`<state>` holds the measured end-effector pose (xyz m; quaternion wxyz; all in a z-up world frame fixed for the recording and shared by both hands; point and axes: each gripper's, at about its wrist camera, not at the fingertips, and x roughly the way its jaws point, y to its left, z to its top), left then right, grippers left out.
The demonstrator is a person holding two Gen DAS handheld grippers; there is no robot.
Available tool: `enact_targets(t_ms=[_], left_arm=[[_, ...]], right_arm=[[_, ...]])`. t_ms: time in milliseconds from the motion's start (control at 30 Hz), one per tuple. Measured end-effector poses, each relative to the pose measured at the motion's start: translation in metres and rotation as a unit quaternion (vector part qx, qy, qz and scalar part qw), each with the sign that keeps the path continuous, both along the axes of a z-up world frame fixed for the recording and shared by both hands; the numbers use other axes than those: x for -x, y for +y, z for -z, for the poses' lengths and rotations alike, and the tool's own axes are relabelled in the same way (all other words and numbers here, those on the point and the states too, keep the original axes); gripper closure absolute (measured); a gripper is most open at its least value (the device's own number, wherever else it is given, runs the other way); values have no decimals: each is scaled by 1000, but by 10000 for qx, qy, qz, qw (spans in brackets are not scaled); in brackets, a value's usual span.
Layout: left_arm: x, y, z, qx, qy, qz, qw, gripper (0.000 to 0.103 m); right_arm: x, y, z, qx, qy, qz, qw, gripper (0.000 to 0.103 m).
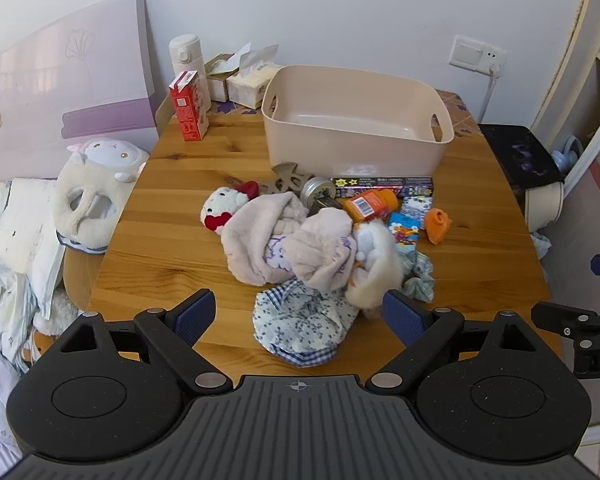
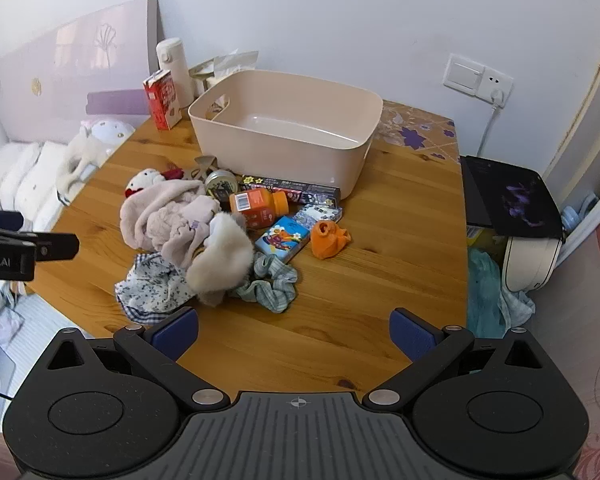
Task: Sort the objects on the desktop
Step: 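Reach both tools toward the pile of cloth items on the table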
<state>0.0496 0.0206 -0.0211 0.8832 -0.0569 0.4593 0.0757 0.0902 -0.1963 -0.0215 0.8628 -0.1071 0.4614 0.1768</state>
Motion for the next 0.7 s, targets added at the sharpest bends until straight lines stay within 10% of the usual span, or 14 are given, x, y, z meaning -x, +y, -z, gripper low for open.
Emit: enact_targets(t_ms=[700], left_arm=[[-71, 57, 68, 520, 716, 526, 9947, 10]], right_arm=[[-58, 57, 38, 27, 307, 438, 9986, 0]])
